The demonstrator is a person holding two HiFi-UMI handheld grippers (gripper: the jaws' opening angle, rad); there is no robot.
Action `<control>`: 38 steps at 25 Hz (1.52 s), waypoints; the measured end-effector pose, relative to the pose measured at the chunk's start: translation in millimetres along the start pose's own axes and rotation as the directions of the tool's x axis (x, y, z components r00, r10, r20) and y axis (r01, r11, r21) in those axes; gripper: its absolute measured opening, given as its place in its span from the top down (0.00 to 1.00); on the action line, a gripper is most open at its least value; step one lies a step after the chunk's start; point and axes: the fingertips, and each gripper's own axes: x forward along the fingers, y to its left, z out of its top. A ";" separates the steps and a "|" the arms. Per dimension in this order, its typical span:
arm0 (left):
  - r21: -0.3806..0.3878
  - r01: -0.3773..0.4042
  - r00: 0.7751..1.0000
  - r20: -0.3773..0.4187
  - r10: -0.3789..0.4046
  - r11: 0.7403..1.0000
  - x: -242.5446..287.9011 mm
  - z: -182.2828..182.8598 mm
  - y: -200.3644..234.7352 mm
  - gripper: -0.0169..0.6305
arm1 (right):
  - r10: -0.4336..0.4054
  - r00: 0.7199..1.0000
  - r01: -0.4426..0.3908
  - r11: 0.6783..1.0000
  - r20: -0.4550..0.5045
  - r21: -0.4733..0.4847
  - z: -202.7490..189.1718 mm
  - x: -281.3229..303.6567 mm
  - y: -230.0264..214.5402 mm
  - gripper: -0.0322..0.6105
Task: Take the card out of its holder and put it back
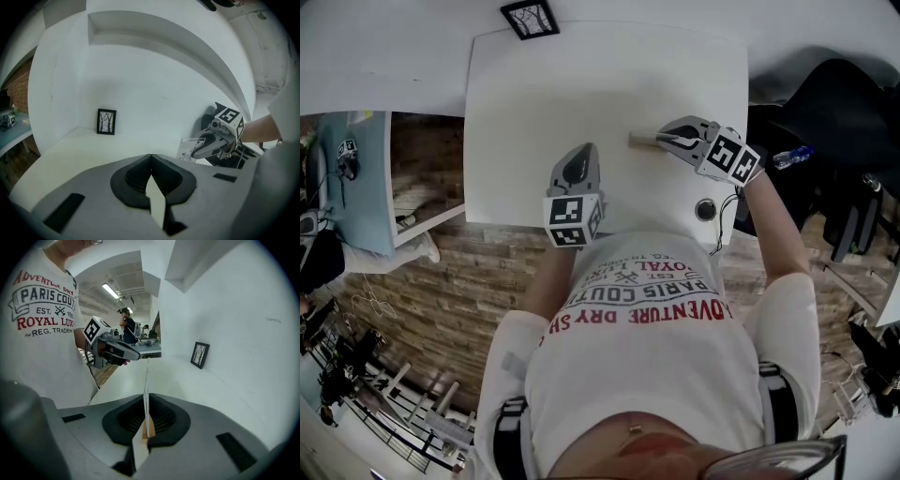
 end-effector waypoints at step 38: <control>0.083 0.065 0.998 -0.029 -0.063 0.994 11.9 3.6 -20.4 0.94 | -0.169 0.974 0.149 0.979 0.150 0.136 15.8 -20.6 -28.0 0.61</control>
